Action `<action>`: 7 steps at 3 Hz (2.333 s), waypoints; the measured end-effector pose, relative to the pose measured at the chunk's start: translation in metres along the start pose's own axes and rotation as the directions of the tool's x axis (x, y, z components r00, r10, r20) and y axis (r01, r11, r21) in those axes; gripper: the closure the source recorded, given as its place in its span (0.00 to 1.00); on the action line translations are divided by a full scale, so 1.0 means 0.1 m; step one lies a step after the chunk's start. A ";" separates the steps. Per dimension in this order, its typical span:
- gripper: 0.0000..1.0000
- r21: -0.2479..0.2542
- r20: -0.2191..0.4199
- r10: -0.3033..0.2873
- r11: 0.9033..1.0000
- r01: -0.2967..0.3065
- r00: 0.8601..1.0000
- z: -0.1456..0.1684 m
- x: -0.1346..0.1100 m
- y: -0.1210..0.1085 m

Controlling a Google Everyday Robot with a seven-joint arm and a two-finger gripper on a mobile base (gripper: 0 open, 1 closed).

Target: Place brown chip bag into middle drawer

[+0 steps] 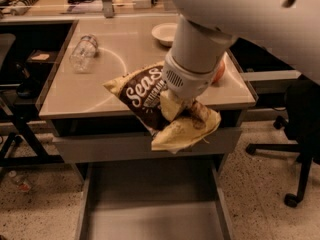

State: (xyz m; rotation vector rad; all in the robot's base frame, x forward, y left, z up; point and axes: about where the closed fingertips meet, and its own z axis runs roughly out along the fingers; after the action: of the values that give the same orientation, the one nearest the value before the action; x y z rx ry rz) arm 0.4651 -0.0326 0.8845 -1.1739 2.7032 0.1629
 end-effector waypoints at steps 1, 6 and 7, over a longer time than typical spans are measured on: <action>1.00 -0.049 -0.042 0.087 0.995 -0.090 0.995 0.16 0.39 0.33; 1.00 -0.215 -0.224 0.228 0.937 -0.277 0.947 1.64 1.11 0.66; 1.00 -0.241 -0.233 0.247 0.923 -0.301 0.941 1.96 1.08 0.77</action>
Offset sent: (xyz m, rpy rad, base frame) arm -0.0389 -0.0015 -0.0150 0.0191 0.0555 -0.0647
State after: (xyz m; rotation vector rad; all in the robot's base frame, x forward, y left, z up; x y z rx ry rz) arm 0.3614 -0.0229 0.6716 -0.9044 3.0943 0.5003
